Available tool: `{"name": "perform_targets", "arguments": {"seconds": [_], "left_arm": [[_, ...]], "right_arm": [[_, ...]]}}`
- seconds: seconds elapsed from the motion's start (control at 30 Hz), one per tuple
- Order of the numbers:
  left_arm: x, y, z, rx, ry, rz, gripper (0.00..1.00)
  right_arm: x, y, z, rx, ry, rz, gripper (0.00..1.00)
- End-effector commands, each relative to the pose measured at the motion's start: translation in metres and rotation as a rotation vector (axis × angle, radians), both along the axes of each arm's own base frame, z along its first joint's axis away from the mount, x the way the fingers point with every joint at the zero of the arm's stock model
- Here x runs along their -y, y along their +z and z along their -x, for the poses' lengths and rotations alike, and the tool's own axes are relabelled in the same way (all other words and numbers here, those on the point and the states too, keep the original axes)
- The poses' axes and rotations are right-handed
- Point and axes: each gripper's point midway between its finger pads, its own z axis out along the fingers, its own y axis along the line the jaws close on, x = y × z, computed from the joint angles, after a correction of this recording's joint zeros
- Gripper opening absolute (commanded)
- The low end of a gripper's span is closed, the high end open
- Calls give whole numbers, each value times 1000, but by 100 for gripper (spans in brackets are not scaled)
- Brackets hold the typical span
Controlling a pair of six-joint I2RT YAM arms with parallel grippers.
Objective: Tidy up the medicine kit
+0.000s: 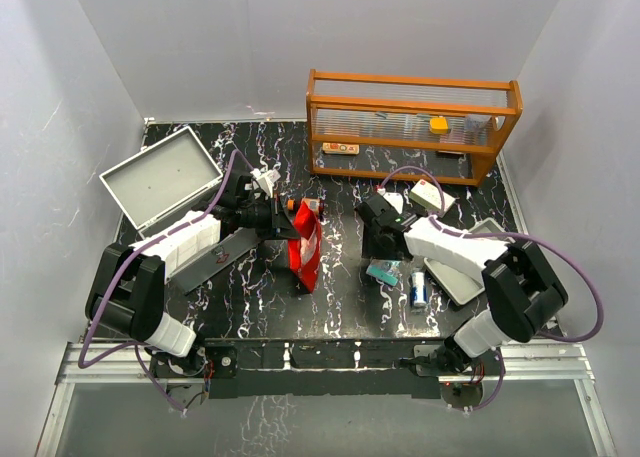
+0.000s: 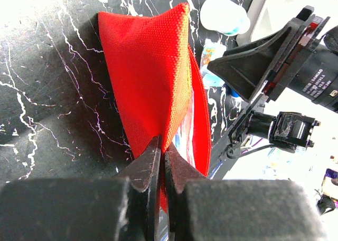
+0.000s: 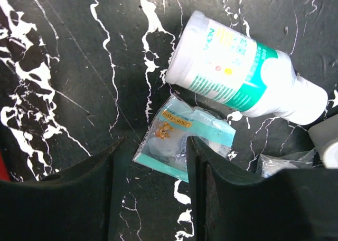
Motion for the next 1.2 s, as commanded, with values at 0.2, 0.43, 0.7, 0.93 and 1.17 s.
{"name": "perform_targets", "arguments": {"seconds": [0.2,0.43,0.7,0.93,1.17], "left_arm": [[3,17,0,57,-23,36,0],[5,13,0,50,-28,41,0],[5,9,1,46,-37,39,0],[4,4,1,40,-39,32,0],[3,2,3,37,-33,26,0]], "right_arm": [[0,-15,-4,5,-141,20,46],[-3,-33,1,-41,-129,36,40],[-2,-42,4,-58,-125,60,22],[-25,-10,-6,37,-58,-48,20],[-59,45,-17,179,7,-285,19]]}}
